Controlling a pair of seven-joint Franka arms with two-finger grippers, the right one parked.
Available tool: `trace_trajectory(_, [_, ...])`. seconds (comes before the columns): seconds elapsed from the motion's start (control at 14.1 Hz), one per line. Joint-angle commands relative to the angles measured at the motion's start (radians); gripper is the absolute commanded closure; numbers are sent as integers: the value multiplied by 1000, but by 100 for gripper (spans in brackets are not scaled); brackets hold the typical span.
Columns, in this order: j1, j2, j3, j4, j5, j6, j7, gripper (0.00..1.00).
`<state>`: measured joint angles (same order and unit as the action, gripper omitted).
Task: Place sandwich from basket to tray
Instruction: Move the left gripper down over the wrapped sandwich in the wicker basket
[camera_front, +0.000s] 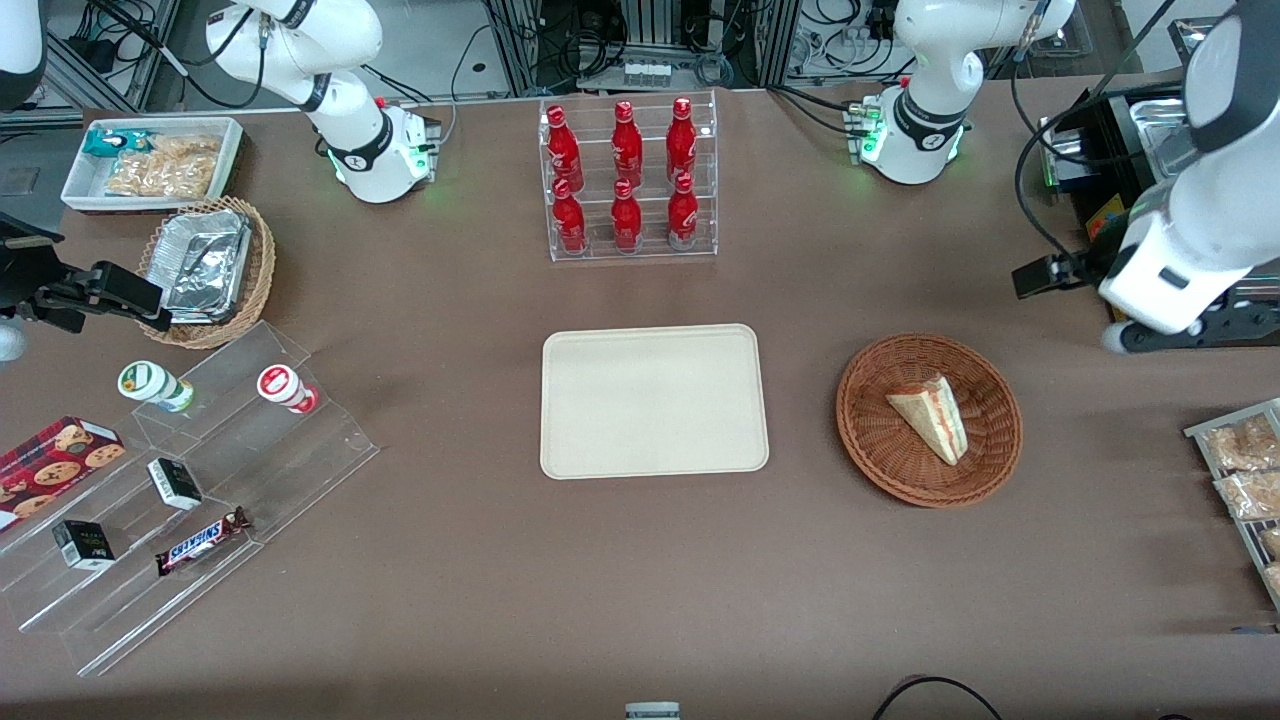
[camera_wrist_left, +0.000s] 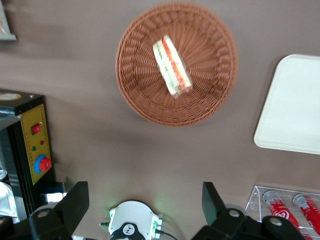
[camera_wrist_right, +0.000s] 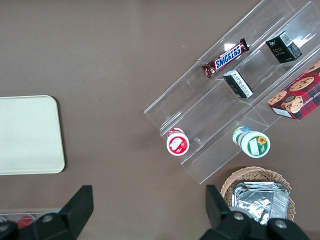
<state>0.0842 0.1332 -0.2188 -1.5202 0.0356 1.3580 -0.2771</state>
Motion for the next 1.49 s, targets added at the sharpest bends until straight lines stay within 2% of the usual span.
trace_trajectory(0.0, [0,25,1,-93,6,88,-20,0])
trace_trajectory(0.21, [2,6,3,-247,6,277,-94,0])
trace_trajectory(0.78, [-9,103,1,-397,7,588,-493,0])
trace_trajectory(1.06, [-9,115,1,-514,6,757,-565,0])
trace_trajectory(1.42, [-11,181,-1,-515,3,846,-596,0])
